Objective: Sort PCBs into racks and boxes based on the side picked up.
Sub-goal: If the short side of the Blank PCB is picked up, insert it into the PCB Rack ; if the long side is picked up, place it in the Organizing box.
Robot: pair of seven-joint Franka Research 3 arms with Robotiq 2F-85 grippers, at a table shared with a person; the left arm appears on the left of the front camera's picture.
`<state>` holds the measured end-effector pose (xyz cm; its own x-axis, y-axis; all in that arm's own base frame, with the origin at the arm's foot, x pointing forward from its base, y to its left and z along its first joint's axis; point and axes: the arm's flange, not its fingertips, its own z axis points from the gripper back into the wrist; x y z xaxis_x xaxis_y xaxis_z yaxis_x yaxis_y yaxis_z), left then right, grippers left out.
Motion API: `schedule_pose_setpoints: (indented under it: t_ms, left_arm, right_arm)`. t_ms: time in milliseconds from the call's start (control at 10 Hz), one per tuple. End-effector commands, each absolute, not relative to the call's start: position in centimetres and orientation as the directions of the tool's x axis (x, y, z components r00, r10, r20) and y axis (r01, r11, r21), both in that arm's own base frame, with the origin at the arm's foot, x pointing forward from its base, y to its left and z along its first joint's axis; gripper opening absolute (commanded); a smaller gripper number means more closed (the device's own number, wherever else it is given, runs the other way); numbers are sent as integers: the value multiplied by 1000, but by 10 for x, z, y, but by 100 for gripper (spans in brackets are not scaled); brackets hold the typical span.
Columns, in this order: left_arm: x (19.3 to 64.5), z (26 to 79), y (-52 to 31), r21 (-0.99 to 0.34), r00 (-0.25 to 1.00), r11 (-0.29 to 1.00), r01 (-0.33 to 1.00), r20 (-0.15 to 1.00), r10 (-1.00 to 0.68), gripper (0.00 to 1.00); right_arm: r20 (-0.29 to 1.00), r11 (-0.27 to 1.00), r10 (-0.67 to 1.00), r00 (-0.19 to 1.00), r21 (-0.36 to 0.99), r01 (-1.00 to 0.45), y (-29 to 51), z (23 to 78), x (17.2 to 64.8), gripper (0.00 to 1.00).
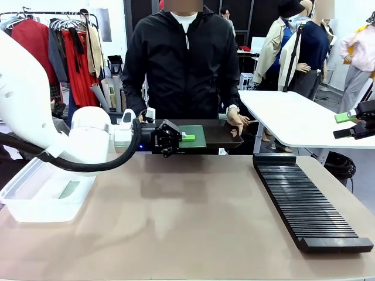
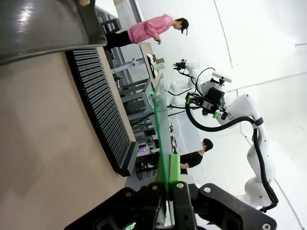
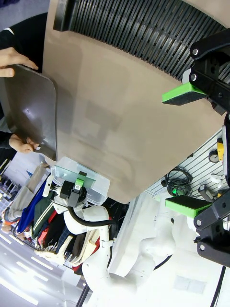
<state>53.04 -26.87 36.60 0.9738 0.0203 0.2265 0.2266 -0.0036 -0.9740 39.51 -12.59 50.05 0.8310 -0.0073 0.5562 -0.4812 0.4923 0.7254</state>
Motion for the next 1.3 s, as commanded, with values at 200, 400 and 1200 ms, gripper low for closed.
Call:
schedule_pose_setpoints:
  t_ms: [200,400,1200]
  left_arm:
    - [547,405,-182,-981,985,113,160,152,-82,0]
    - [549,428,-137,-951,981,251,183,158,-116,0]
    - [498,512,12,-708,991,693,134,78,-112,0]
  right_arm:
    - [555,493,-7,832,726,-480,-125,502,394,100]
    - [555,493,-7,832,726,-480,-125,502,394,100]
    - [555,493,-7,832,726,-480,-125,502,394,100]
